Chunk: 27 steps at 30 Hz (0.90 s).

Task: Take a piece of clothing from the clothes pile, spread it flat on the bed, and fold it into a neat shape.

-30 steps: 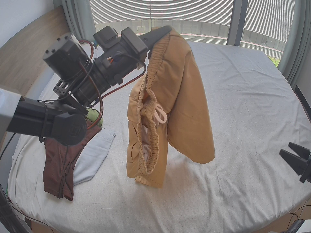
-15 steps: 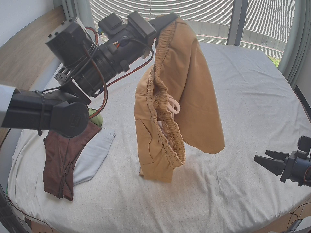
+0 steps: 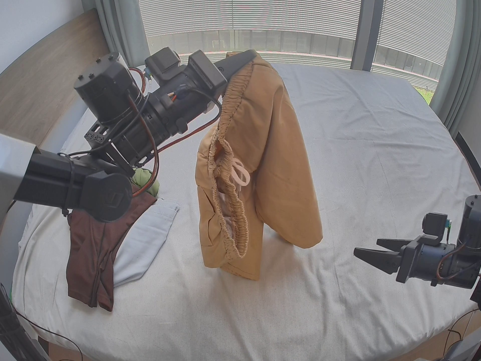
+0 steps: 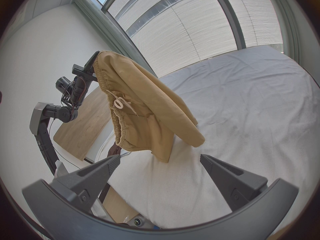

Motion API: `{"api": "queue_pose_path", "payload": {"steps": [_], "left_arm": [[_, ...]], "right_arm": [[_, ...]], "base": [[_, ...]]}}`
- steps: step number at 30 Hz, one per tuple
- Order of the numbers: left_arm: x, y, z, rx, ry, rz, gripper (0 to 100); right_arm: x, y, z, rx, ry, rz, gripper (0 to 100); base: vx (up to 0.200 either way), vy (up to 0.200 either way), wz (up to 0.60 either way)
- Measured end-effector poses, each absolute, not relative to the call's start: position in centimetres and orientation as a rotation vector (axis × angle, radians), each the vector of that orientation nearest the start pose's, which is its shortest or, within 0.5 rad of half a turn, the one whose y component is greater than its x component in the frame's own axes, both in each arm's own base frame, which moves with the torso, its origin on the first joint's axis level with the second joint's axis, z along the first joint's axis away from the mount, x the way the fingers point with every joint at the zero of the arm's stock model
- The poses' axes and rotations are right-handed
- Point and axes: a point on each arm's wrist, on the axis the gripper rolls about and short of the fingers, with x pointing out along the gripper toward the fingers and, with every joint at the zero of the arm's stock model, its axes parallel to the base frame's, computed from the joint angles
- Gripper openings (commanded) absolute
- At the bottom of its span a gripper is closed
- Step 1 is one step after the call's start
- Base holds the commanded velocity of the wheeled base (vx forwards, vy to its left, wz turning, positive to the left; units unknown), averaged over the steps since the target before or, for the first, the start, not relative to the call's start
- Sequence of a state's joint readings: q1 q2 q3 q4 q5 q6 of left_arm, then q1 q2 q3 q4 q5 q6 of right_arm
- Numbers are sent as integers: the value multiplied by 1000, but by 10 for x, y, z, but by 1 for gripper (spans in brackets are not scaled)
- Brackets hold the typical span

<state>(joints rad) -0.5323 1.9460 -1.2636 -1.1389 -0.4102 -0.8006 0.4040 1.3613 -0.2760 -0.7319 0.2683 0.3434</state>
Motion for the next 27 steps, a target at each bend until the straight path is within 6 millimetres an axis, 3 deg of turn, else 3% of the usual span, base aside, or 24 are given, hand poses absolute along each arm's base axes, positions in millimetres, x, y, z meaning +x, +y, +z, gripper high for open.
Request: {"api": "queue_pose_path", "payload": {"steps": [8,27], "left_arm": [[327,-199,265,-727,-89,-1057,0],[329,-191,264,-718,-115,-1045,0]], "right_arm": [[190,92,121,301,472,616,100],[253,144,42,331,541,676,100]], "base": [[0,0,0],[0,0,0]]}}
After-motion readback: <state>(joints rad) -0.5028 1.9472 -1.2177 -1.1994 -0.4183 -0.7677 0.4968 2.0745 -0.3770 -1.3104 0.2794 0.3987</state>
